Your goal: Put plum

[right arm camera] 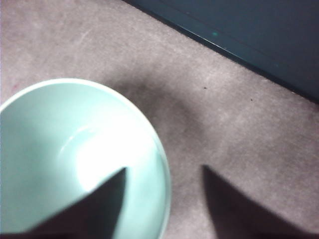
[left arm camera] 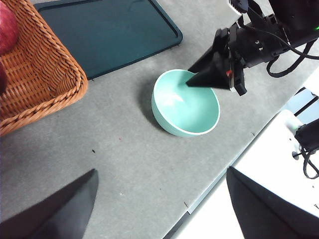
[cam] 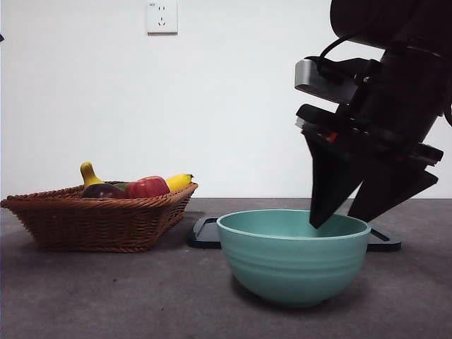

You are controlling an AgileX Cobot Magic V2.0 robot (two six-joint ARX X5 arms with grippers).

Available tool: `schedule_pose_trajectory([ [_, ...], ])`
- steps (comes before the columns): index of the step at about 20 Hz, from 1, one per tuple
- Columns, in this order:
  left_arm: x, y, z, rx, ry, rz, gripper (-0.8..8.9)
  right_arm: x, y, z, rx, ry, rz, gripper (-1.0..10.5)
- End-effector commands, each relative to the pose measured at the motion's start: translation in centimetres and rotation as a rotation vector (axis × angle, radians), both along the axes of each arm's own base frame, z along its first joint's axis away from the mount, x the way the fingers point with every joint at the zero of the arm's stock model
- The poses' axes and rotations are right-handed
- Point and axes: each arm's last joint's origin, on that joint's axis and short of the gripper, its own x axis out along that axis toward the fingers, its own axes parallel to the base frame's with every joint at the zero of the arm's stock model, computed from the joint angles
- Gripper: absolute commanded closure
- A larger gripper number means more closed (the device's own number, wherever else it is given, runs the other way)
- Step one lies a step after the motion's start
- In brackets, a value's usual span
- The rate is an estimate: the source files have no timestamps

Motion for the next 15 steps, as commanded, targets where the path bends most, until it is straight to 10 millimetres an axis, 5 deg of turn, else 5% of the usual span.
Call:
schedule_pose_trajectory([
  [1,0.1,-0.1,0.4,-0.003,-0.023,-0.014,4.12,0.1,0.3,-0.2,0.005,0.013,-0.012,6.1],
  [8,0.1,-0.1,0.4,-0.003,-0.022,-0.014,4.12,-0.8,-0.3,3.7,0.078,-0.085,-0.020,5.1],
  [15,0.1,-0.1,0.4,-0.004,-0.026,-0.014,4.12,-4.8,-3.1,9.5,0.181,-0.226,-0.016,5.1],
])
